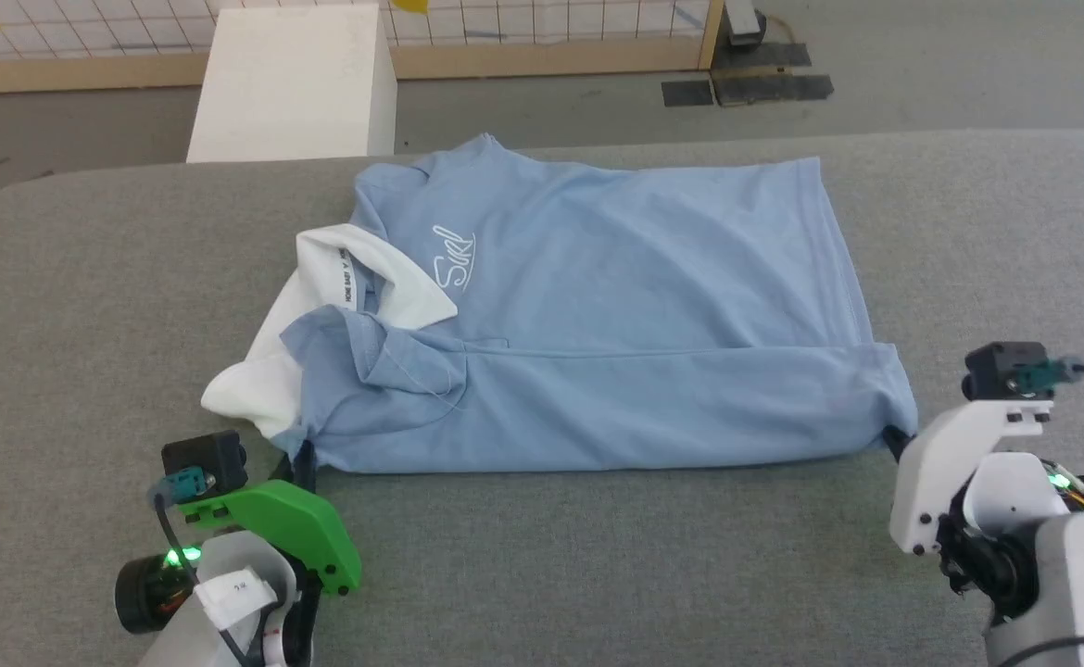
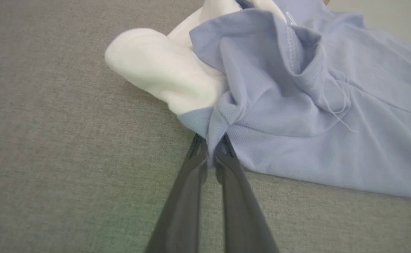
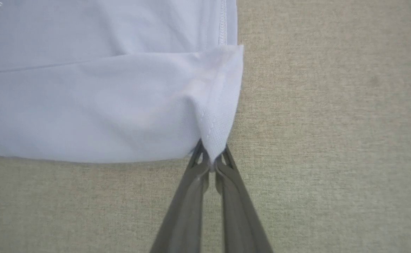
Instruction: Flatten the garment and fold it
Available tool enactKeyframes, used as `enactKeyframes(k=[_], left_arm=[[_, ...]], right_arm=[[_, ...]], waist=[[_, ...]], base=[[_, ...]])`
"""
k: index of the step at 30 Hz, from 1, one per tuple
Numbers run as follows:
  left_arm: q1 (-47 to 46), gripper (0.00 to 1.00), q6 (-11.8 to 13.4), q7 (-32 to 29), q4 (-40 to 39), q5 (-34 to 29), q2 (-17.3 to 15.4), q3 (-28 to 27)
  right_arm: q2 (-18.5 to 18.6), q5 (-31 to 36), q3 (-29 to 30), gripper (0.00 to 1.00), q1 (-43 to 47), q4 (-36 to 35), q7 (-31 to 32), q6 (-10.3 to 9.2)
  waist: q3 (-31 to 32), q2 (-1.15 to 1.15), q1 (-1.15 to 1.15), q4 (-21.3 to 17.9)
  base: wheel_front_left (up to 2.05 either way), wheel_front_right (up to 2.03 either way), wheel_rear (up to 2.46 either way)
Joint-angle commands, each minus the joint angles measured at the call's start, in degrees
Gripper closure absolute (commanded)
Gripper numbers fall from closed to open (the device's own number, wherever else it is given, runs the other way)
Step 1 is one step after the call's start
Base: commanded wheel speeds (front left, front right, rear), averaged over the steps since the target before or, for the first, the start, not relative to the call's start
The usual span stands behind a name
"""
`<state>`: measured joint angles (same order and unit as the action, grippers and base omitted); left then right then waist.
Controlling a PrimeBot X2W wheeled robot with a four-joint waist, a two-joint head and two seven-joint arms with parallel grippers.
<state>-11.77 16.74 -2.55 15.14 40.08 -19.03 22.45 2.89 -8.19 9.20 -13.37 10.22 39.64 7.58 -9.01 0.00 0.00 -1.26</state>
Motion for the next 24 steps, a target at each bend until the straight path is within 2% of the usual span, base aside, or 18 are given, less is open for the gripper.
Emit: enactKeyframes(k=[1,7,14,19,24], left_arm=[[0.18,1.0,0.35,1.1,-0.52,-1.1,-0.76,-0.04],[6.2,1.0,3.15,0.88,-6.12,-2.62,-2.79,0.72],[15.62,1.0,8.13,-5.12,-14.69,-2.78,-5.7,2.31],[19.67,1.0,9.51,-10.96,-17.96,-1.29,-7.23,3.9],[20.99,1.0,9.33,-14.52,-18.13,0.24,-7.71,5.04]], right_arm=[[-0.01,0.35,0.2,1.0,1.72,-1.67,-1.52,-0.09],[-0.01,-1.44,1.27,1.0,10.47,-11.79,-3.62,-0.09],[-0.01,-4.45,5.19,1.0,22.46,-20.49,0.4,-0.09],[-0.01,-6.23,7.88,1.0,27.5,-19.95,3.04,-0.09],[-0.01,-6.24,7.63,1.0,28.17,-15.04,1.1,-0.09]], waist=[[1.24,0.0,0.0,0.42],[3.28,0.0,0.0,0.82],[3.61,0.0,0.0,0.4],[3.66,0.0,0.0,0.22],[3.88,0.0,0.0,0.01]], base=[[0.0,0.0,0.0],[0.0,0.0,0.0],[0.0,0.0,0.0],[0.0,0.0,0.0],[0.0,0.0,0.0]])
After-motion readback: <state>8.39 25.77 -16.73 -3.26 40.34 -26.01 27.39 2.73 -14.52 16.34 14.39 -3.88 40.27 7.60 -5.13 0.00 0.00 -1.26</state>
